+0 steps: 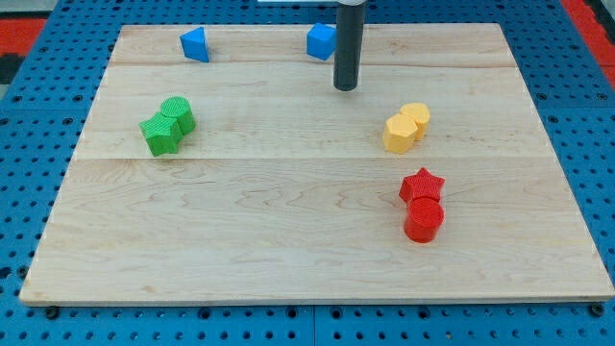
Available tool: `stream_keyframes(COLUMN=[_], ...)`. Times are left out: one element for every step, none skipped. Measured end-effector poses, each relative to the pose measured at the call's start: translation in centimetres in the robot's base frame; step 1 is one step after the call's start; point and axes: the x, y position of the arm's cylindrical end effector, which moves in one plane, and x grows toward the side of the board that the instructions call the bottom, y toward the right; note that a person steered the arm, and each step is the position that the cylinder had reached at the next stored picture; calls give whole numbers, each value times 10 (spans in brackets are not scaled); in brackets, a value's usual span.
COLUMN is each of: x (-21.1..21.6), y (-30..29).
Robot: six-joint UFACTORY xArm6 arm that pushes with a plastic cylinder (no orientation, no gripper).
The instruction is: Push the red star away from the red circle
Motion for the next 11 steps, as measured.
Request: stream_keyframes(x=[15, 56, 153, 178, 192, 191, 192, 194, 189, 126, 57], y=[25, -5, -23, 7, 39, 90, 107, 118, 160, 168, 168])
